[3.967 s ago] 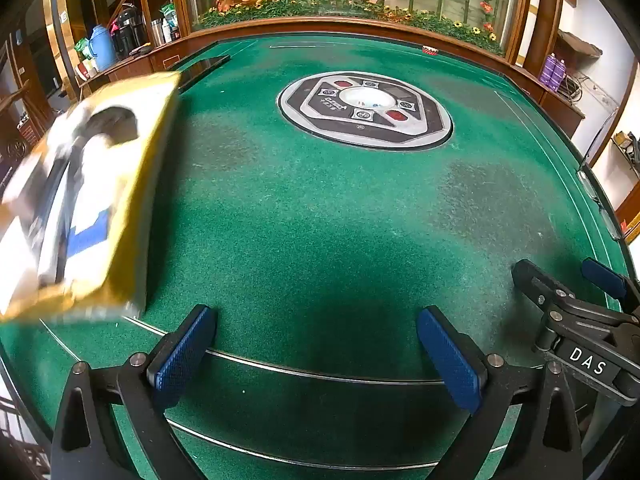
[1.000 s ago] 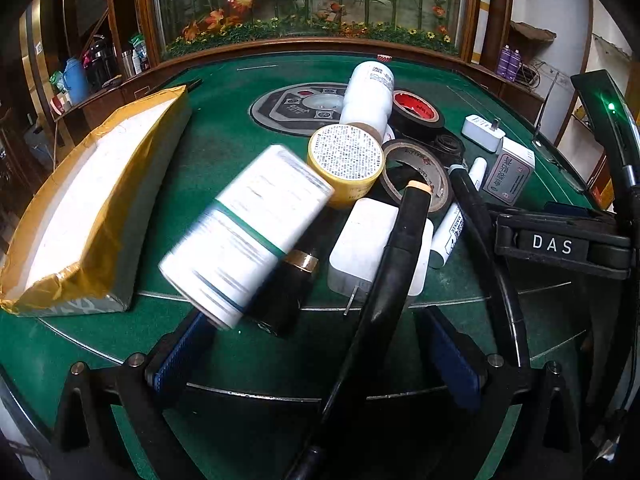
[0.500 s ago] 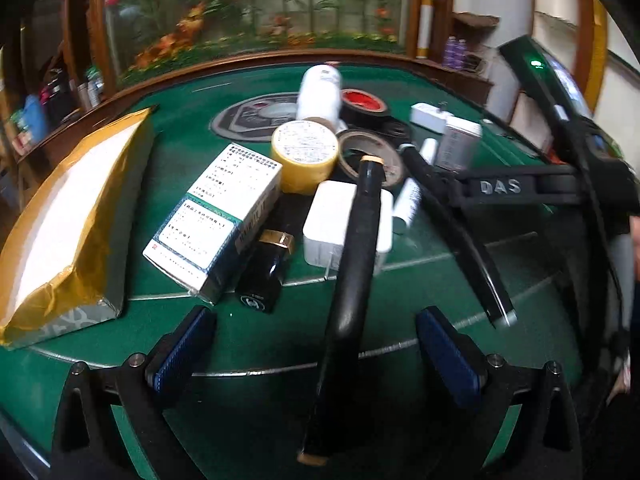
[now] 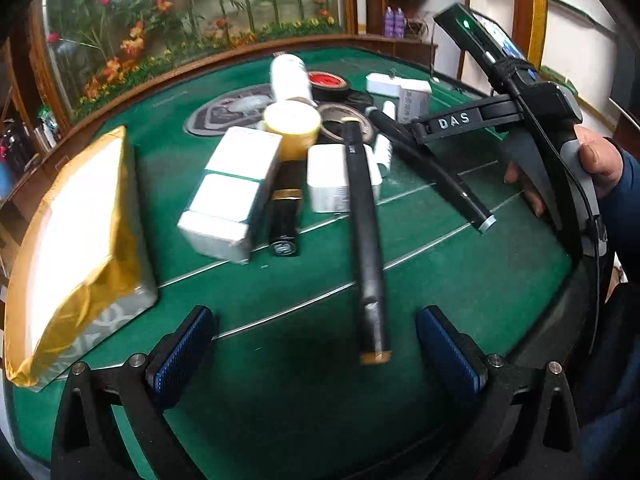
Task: Organize rigid objects
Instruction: 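Move the left tool to the black marker while the right tool approaches the white cube box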
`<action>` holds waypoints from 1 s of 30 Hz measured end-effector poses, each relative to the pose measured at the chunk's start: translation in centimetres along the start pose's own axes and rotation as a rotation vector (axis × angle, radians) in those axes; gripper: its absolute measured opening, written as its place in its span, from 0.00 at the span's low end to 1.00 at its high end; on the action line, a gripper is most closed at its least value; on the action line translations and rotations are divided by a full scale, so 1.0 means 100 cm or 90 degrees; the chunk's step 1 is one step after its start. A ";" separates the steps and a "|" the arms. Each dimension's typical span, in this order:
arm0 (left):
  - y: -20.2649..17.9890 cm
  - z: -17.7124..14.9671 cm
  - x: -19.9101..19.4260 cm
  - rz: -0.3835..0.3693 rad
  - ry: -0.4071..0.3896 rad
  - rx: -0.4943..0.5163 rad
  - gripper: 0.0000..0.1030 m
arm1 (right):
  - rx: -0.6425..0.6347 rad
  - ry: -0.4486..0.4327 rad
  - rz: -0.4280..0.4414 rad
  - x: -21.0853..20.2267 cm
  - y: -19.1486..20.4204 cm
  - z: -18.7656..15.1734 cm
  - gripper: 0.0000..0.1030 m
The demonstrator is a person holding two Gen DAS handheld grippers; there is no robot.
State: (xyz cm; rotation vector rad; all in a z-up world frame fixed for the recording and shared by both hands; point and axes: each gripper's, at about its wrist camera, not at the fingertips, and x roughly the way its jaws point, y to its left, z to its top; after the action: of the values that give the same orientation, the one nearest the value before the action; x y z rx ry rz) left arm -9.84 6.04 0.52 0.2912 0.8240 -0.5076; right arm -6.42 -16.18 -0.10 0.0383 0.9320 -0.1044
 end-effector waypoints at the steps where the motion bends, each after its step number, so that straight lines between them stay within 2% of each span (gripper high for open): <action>1: 0.003 -0.004 -0.001 -0.005 -0.008 -0.010 1.00 | 0.000 0.000 0.000 0.000 0.000 0.000 1.00; 2: 0.009 -0.006 0.000 -0.016 -0.010 -0.029 1.00 | 0.000 0.000 0.000 0.000 0.000 0.000 1.00; 4: 0.015 -0.008 -0.001 -0.002 -0.008 -0.055 1.00 | 0.000 0.000 0.000 0.000 0.000 0.000 1.00; 9: 0.015 -0.010 -0.006 0.001 0.005 -0.066 1.00 | -0.003 0.001 0.001 0.000 0.000 0.000 1.00; 12: 0.018 -0.010 -0.007 -0.004 0.004 -0.082 1.00 | -0.011 0.020 0.011 0.001 0.001 0.002 1.00; 16: 0.036 -0.009 -0.012 -0.037 -0.025 -0.188 1.00 | -0.014 0.045 0.041 0.002 -0.001 0.007 1.00; 19: 0.044 -0.012 -0.016 -0.057 -0.048 -0.254 1.00 | -0.011 0.032 0.088 0.003 -0.010 0.009 1.00; 22: 0.041 -0.012 -0.017 -0.052 -0.047 -0.252 1.00 | 0.055 -0.004 0.146 0.000 -0.028 0.006 1.00; 24: 0.038 -0.007 -0.015 -0.044 -0.032 -0.240 1.00 | 0.073 -0.001 0.172 0.001 -0.034 0.008 1.00; 30: 0.028 -0.002 -0.010 -0.010 0.000 -0.215 0.99 | 0.008 0.043 0.150 0.010 -0.023 0.022 1.00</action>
State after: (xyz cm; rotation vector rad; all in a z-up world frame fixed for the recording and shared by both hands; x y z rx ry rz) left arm -9.02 8.80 1.28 -0.0256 0.8963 -0.3750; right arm -4.35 -18.75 0.47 0.1638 0.9876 0.1092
